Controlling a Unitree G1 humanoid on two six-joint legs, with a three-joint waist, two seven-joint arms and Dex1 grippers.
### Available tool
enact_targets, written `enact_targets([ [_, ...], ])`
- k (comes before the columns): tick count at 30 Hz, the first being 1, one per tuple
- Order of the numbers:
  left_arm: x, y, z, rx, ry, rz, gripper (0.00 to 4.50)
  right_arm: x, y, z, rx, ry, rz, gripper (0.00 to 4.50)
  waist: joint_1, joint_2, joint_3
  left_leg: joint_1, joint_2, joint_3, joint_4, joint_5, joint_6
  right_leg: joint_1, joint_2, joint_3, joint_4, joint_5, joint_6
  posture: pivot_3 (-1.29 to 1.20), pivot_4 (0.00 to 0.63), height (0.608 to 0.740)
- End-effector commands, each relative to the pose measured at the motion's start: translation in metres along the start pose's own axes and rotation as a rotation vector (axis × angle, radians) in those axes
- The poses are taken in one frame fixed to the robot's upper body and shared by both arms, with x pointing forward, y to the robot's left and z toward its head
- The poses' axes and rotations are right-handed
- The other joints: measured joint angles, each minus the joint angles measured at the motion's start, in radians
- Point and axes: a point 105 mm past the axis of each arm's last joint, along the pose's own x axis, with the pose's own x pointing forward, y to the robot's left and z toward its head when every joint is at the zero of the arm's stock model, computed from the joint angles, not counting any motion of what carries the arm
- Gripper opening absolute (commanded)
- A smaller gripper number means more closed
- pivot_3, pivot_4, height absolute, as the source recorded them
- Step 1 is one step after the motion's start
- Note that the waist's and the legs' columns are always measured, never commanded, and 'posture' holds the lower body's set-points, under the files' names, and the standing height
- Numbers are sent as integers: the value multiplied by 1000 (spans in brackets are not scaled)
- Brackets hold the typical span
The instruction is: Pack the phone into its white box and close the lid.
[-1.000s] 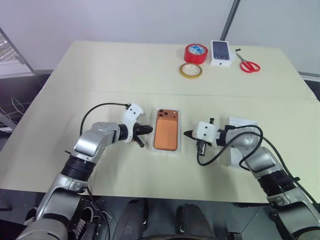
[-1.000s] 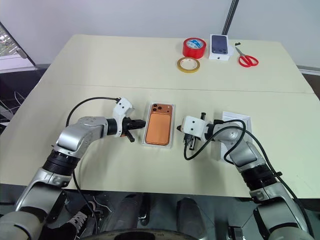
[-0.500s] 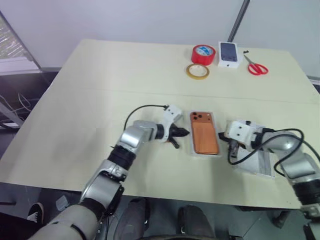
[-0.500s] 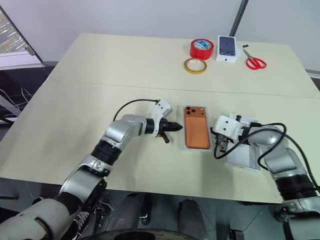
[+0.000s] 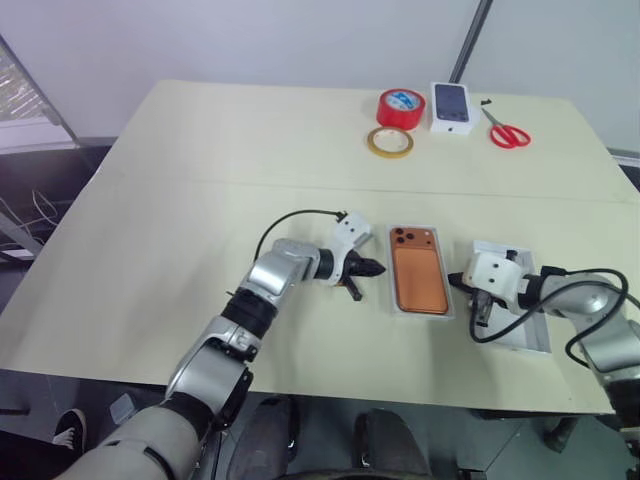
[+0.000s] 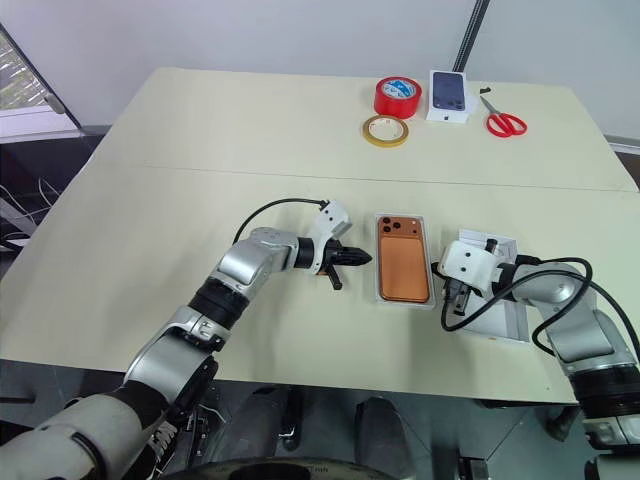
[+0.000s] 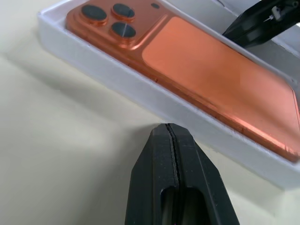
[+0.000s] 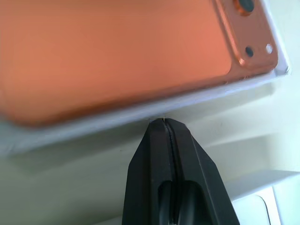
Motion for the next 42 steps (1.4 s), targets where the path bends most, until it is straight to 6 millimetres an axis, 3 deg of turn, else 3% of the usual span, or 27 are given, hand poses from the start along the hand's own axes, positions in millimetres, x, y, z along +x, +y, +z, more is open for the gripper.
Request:
enact_targets([
  [1,-21,8,6,26,-55,41,11,-18,-4,-9,13,16,-9,0,0,0,0,0,0,0,0,0,0,0,0,0,0,0,0,0,150,728],
  [5,-38,11,13,74,-124,70,11,-32,-10,-15,15,25,-41,0,0,0,0,1,0,0,0,0,0,1,0,0,0,0,0,0,150,728],
  [6,-43,10,15,79,-140,60,11,-34,-13,-13,85,-2,-45,0,1,0,0,1,0,0,0,0,0,0,0,0,0,0,0,0,150,728],
  [8,-53,8,17,73,-164,39,558,-37,-21,-5,188,-61,-72,254,0,0,0,0,0,0,0,0,0,0,0,0,0,0,0,0,150,728],
  [11,-74,9,23,163,-208,45,1754,-43,-35,8,240,-130,-161,1316,-5,1,0,0,1,0,0,0,-1,0,0,0,0,0,0,0,150,728],
  [16,-107,12,17,247,-215,46,4428,-56,-46,13,293,-135,-276,4006,-19,1,0,1,3,0,-3,1,-3,-1,1,0,0,0,0,0,150,728],
  [17,-114,16,16,299,-214,79,4500,-56,-48,10,335,-120,-322,4491,-20,1,0,1,3,0,-3,1,-3,-1,0,0,0,0,0,0,150,728],
  [22,-130,19,16,368,-249,77,4500,-53,-40,7,392,-42,-394,4491,-20,2,0,0,3,0,-3,1,-3,-1,0,0,0,0,-1,0,150,728],
  [26,-140,11,15,404,-291,6,4500,-54,-13,1,500,46,-336,4491,-21,2,0,-1,3,0,-4,1,-3,-2,0,0,-1,0,-1,0,150,728],
  [29,-146,8,8,395,-270,-50,4500,-60,7,-11,757,147,-350,4491,-24,2,0,-1,4,0,-4,1,-3,-3,0,0,0,0,-1,0,150,728],
  [31,-148,9,6,430,-260,-34,4500,-58,23,-2,765,169,-275,4491,-24,3,-1,-1,4,0,-4,1,-3,-3,0,0,0,0,-1,0,150,728],
  [36,-150,-1,-4,440,-251,-106,4500,-54,21,10,881,187,-261,4491,-27,3,-1,-1,5,0,-4,1,-2,-4,0,1,0,0,-1,0,150,728],
  [42,-145,-7,-4,455,-261,-120,4500,-48,27,1,922,288,-235,4491,-20,3,-1,-4,5,0,-4,1,-2,-7,0,0,0,0,-1,0,150,728],
])
